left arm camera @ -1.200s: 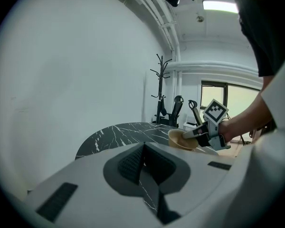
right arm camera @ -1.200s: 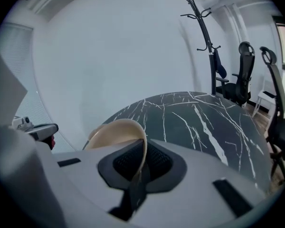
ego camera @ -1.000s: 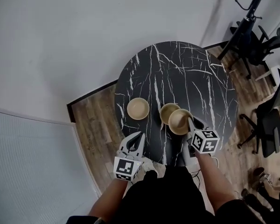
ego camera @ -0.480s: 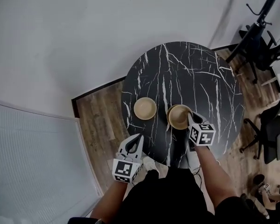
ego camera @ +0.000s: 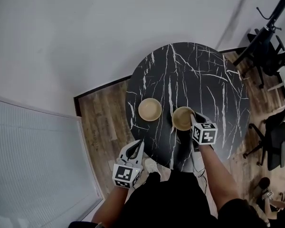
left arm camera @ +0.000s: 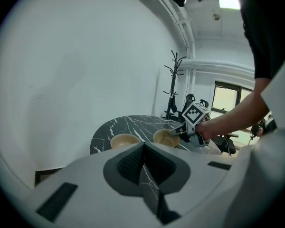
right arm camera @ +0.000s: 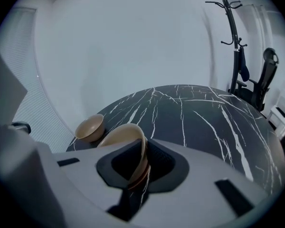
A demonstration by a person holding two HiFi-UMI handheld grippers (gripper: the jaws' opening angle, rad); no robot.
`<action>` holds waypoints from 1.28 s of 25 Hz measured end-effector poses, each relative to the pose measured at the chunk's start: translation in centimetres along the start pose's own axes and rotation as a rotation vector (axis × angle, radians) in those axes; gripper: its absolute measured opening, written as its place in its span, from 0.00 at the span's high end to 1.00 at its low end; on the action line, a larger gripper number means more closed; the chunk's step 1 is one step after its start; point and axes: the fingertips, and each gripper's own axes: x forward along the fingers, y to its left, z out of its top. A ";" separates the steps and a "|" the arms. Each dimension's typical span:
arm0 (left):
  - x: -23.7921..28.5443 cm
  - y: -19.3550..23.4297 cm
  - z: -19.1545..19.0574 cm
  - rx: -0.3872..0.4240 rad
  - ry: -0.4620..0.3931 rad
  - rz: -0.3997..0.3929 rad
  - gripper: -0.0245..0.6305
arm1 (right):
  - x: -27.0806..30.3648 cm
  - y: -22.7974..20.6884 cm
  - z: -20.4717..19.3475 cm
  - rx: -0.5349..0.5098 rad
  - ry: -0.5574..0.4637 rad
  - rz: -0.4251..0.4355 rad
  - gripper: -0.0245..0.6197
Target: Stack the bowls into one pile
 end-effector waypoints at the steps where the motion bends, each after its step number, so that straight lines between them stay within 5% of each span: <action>1: -0.1 0.1 -0.2 -0.006 0.004 0.004 0.94 | 0.1 0.1 0.1 -0.002 0.000 0.000 0.89; 11: -0.5 1.2 0.0 -0.013 -0.007 0.033 0.94 | -1.7 1.4 3.4 -0.059 -0.107 0.016 0.83; 19: -0.9 1.8 0.5 -0.017 -0.026 0.056 0.94 | -5.0 5.2 7.6 -0.151 -0.239 0.092 0.95; 32: -1.7 1.9 1.0 -0.018 -0.063 0.063 0.94 | -6.0 9.5 6.7 -0.201 -0.254 0.151 0.95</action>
